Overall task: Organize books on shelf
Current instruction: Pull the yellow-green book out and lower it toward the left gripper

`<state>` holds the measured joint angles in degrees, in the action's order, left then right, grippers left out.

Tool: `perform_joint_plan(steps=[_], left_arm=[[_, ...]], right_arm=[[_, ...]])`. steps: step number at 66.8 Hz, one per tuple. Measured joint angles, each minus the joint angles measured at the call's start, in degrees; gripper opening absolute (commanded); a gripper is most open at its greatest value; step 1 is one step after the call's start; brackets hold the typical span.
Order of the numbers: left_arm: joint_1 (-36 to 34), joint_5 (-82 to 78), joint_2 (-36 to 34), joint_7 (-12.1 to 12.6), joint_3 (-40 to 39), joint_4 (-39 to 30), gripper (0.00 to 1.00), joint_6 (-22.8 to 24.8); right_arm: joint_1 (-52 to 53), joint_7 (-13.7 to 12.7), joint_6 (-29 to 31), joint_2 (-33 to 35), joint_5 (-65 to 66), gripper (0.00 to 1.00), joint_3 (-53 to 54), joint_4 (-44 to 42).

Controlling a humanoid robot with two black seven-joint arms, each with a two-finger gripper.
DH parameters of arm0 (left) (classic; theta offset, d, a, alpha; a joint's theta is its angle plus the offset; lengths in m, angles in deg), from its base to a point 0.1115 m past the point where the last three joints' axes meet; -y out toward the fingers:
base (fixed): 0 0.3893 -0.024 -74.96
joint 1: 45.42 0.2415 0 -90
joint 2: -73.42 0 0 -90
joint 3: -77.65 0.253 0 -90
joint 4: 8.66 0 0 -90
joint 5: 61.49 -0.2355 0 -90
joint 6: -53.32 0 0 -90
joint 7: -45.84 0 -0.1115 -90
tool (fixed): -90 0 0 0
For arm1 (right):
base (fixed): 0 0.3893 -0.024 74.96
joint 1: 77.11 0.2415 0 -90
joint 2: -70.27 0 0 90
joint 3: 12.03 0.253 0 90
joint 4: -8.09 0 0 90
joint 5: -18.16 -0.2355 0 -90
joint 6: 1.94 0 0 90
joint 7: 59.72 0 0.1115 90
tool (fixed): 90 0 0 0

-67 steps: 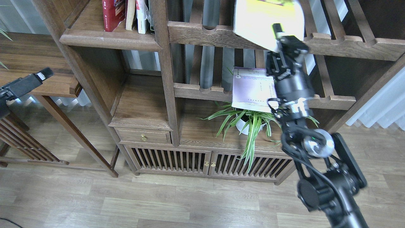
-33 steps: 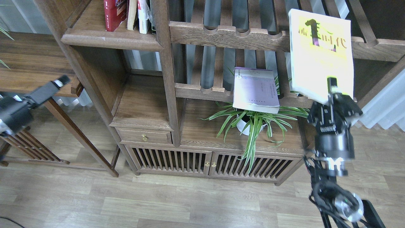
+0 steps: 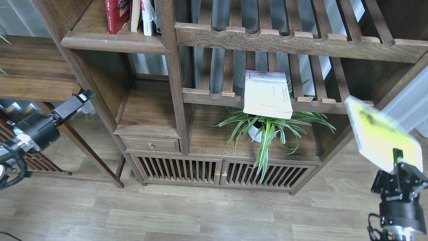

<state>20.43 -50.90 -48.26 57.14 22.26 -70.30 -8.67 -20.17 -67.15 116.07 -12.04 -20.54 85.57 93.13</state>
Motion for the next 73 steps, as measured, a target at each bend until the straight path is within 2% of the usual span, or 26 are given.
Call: perform_joint_plan(steps=[8,20,23,24,34,46,64,73], left_arm=[[1.49,0.05,3.74,0.07,1.94,0.03,1.0,0.0],[6.88,0.17,9.63,1.09,5.22,0.03,1.0,0.0],[8.04,0.78,10.98,2.35,5.67,0.03,0.98,0.0],[9.02,2.33,12.35,4.28,5.97,0.02,0.98,0.0],[10.05,11.75,15.3,10.22,8.06,-0.36,0.95,0.0],[10.15,21.93,15.58,14.19,10.77,-1.46,0.96,0.0],[12.08,28.47,15.24,15.15,14.18,-2.91,0.95,0.0],[13.09,31.04,15.35,15.17,15.74,-3.57,0.96,0.0]], right_arm=[[-0.99,-2.1,0.0,0.08,0.47,0.05,-1.61,-1.97],[-1.08,-2.86,0.0,0.39,2.56,0.06,-6.87,-5.68],[-0.7,-3.07,0.0,0.5,3.56,0.06,-8.7,-6.89],[-0.23,-3.34,0.0,0.68,4.51,0.06,-10.74,-8.03],[1.88,-3.89,0.0,1.06,5.55,0.06,-17.1,-9.27],[5.74,-4.06,0.0,1.32,5.62,0.06,-24.59,-9.39],[10.43,-4.37,0.0,1.55,5.71,0.06,-35.43,-9.39],[10.8,-6.49,0.0,0.98,5.85,0.06,-38.6,-9.39]])
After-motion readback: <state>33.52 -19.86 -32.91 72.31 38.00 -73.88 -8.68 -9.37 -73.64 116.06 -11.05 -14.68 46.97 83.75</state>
